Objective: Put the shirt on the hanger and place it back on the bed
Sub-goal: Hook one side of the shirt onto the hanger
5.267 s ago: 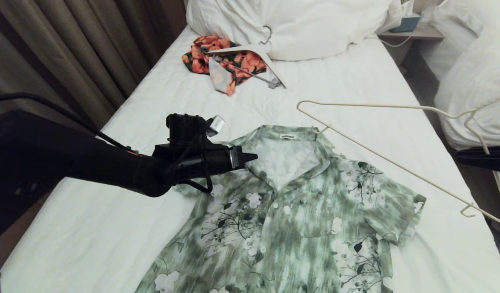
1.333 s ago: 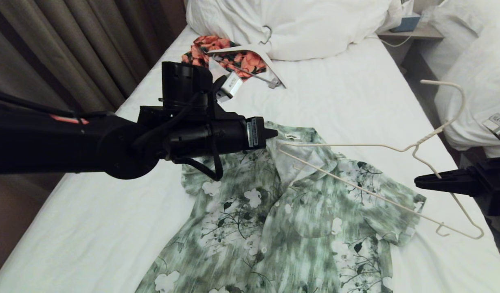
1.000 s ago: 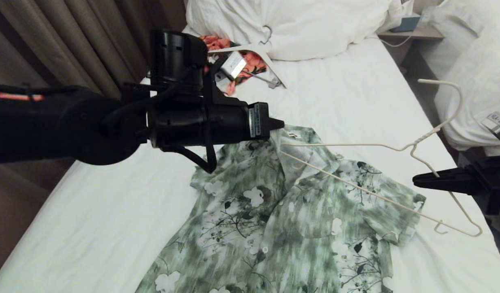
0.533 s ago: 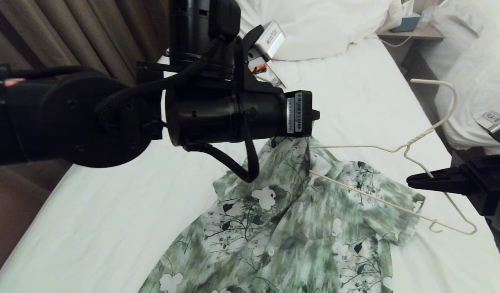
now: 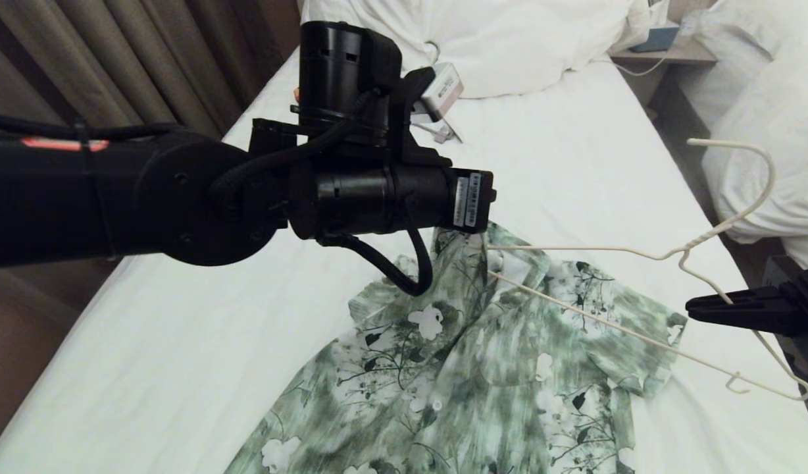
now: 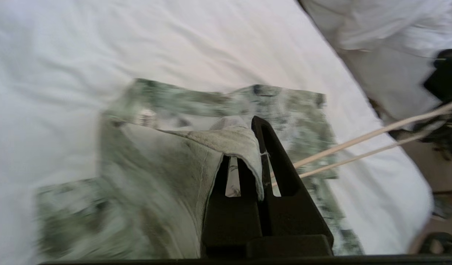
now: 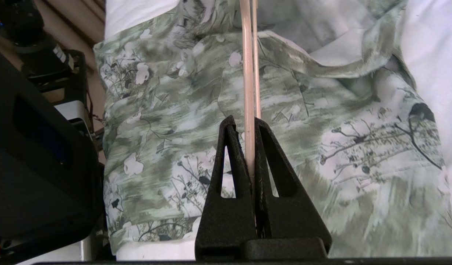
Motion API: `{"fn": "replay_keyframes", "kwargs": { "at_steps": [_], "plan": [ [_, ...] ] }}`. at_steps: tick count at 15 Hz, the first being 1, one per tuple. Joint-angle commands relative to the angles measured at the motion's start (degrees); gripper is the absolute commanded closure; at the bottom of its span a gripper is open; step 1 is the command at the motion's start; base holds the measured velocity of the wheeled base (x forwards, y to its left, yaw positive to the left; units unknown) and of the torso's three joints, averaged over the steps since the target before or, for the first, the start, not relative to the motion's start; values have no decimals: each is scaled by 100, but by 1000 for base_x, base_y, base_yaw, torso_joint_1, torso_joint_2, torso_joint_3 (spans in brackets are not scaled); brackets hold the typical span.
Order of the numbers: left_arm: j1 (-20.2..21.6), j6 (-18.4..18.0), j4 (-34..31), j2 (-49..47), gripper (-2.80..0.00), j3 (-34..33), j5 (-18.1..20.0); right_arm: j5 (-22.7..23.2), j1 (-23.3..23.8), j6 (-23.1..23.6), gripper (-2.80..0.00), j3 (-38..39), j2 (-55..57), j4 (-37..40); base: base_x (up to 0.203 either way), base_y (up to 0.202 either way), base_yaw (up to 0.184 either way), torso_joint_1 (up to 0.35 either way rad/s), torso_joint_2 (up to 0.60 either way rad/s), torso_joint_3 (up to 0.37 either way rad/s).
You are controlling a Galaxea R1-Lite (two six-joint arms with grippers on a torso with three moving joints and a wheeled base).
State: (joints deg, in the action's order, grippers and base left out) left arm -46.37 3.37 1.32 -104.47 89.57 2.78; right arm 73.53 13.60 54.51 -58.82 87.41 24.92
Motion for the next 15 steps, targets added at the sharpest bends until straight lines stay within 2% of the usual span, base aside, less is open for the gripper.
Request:
{"fn": "replay_keyframes", "kwargs": {
  "at_steps": [1, 3, 5, 8, 12, 15],
  "plan": [
    [143, -40, -24, 276, 0, -98, -14, 38, 131, 41, 0, 89, -145, 13, 0, 0, 0, 0, 0, 0],
    [186, -163, -346, 499, 0, -64, -47, 45, 143, 42, 0, 177, -224, 13, 0, 0, 0, 0, 0, 0],
    [112, -201, -405, 559, 0, -40, -65, 96, 68, 32, 0, 184, -251, 13, 0, 0, 0, 0, 0, 0],
    [-227, -203, -390, 477, 0, -20, -309, 117, -213, -10, 0, 169, -295, 13, 0, 0, 0, 0, 0, 0],
    [-547, -205, -430, 401, 0, 152, -360, 117, -349, -57, 0, 76, -266, 5, 0, 0, 0, 0, 0, 0],
    [-890, -200, -404, 307, 0, 220, -599, 126, -538, -93, 0, -212, -112, 12, 0, 0, 0, 0, 0, 0]
  ]
}}
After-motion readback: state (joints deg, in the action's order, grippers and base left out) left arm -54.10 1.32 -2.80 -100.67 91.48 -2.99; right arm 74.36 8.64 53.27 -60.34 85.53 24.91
